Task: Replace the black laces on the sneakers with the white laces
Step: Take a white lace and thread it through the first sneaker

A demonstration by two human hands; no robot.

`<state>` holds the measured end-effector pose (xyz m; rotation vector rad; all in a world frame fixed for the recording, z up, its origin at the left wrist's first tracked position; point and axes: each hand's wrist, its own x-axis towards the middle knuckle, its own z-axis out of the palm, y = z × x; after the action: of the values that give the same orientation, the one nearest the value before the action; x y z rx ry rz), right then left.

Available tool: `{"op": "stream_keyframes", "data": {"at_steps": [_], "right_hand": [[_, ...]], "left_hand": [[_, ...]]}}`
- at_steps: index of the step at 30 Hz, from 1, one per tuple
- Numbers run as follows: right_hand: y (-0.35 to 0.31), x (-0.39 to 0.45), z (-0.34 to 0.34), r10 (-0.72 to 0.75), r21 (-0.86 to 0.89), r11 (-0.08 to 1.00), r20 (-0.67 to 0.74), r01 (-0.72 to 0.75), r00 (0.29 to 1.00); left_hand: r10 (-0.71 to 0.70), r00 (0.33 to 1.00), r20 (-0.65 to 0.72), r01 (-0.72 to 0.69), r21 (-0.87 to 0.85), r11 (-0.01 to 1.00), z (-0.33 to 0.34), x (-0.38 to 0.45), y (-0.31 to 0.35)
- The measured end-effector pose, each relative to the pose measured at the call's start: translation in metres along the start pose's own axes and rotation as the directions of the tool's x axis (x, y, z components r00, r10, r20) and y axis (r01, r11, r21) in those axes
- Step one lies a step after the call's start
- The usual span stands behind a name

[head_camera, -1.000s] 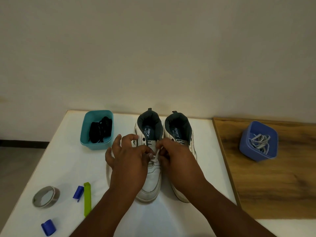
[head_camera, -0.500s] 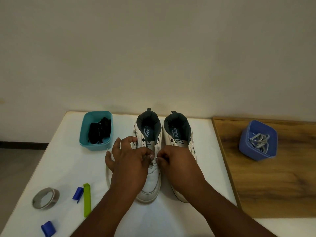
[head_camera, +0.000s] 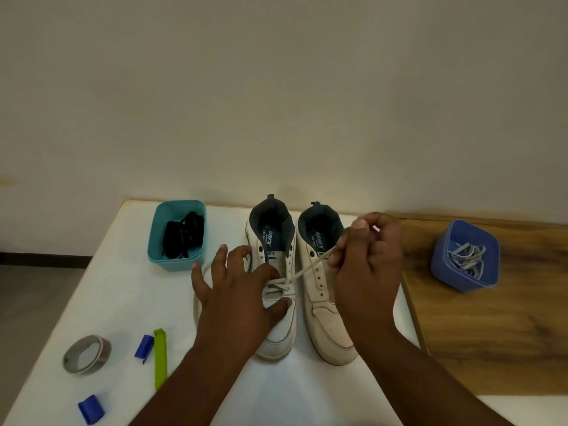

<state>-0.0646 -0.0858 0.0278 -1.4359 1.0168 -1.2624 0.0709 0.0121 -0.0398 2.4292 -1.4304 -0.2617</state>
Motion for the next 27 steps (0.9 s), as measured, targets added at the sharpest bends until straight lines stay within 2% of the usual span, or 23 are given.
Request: {"op": "stream_keyframes", "data": {"at_steps": [1, 2, 3, 4, 5, 7, 10, 13, 14, 16, 18, 19, 20, 22, 25, 27], "right_hand": [[0.003, 0.0, -0.002, -0.119, -0.191, 0.973, 0.082, 0.133, 0.989], [0.01, -0.002, -0.001, -0.149, -0.405, 0.882, 0.242, 0.239, 0.959], [0.019, -0.004, -0.001, -0.088, -0.589, 0.736, 0.407, 0.335, 0.909], [0.03, -0.008, 0.001, 0.011, -0.696, 0.585, 0.519, 0.415, 0.855], [0.04, -0.012, 0.002, 0.088, -0.74, 0.486, 0.571, 0.466, 0.816], [0.048, -0.013, 0.004, 0.117, -0.758, 0.41, 0.595, 0.507, 0.795], [0.043, -0.007, 0.0, 0.01, -0.738, 0.471, 0.553, 0.484, 0.833], [0.034, -0.002, -0.005, -0.148, -0.724, 0.538, 0.422, 0.431, 0.894], [0.03, 0.0, -0.006, -0.192, -0.717, 0.579, 0.342, 0.387, 0.92], [0.02, 0.008, -0.01, -0.24, -0.654, 0.717, 0.094, 0.242, 0.966], [0.015, 0.018, -0.016, -0.257, -0.545, 0.826, -0.131, 0.147, 0.958], [0.015, 0.022, -0.019, -0.259, -0.54, 0.831, -0.158, 0.137, 0.953], [0.017, 0.023, -0.02, -0.259, -0.576, 0.803, -0.106, 0.153, 0.96], [0.026, 0.018, -0.018, -0.203, -0.689, 0.686, 0.126, 0.233, 0.971], [0.045, -0.001, -0.008, -0.026, -0.759, 0.527, 0.436, 0.383, 0.899], [0.053, -0.006, -0.003, 0.063, -0.75, 0.524, 0.508, 0.404, 0.859]], "left_hand": [[-0.002, 1.0, -0.002, 0.002, 0.004, 1.0, 0.001, 0.0, 0.0], [-0.005, 1.0, -0.004, 0.005, 0.01, 1.0, 0.002, 0.0, -0.001], [-0.007, 1.0, -0.01, 0.007, 0.016, 1.0, 0.003, 0.0, -0.002], [-0.006, 1.0, -0.021, 0.007, 0.018, 1.0, 0.004, 0.001, -0.003], [-0.006, 0.999, -0.032, 0.007, 0.019, 1.0, 0.005, 0.002, -0.003], [-0.009, 0.999, -0.032, 0.01, 0.024, 1.0, 0.007, 0.002, -0.003], [-0.017, 1.0, -0.021, 0.018, 0.036, 0.999, 0.006, 0.0, 0.001], [-0.03, 0.999, -0.03, 0.031, 0.038, 0.999, 0.002, -0.002, 0.004], [-0.031, 0.999, -0.034, 0.032, 0.035, 0.999, 0.0, -0.001, 0.004], [-0.025, 0.999, -0.047, 0.027, 0.026, 0.999, -0.002, -0.001, 0.003], [-0.022, 0.999, -0.042, 0.022, 0.013, 1.0, -0.004, -0.002, 0.003], [-0.019, 0.999, -0.036, 0.02, 0.011, 1.0, -0.003, -0.003, 0.004], [-0.015, 1.0, -0.027, 0.015, 0.01, 1.0, -0.003, -0.003, 0.004], [-0.009, 1.0, -0.024, 0.009, 0.006, 1.0, -0.002, -0.003, 0.004], [-0.018, 1.0, -0.021, 0.018, 0.007, 1.0, -0.001, -0.002, 0.003], [-0.018, 1.0, -0.015, 0.018, 0.023, 1.0, 0.0, -0.001, 0.003]]}}
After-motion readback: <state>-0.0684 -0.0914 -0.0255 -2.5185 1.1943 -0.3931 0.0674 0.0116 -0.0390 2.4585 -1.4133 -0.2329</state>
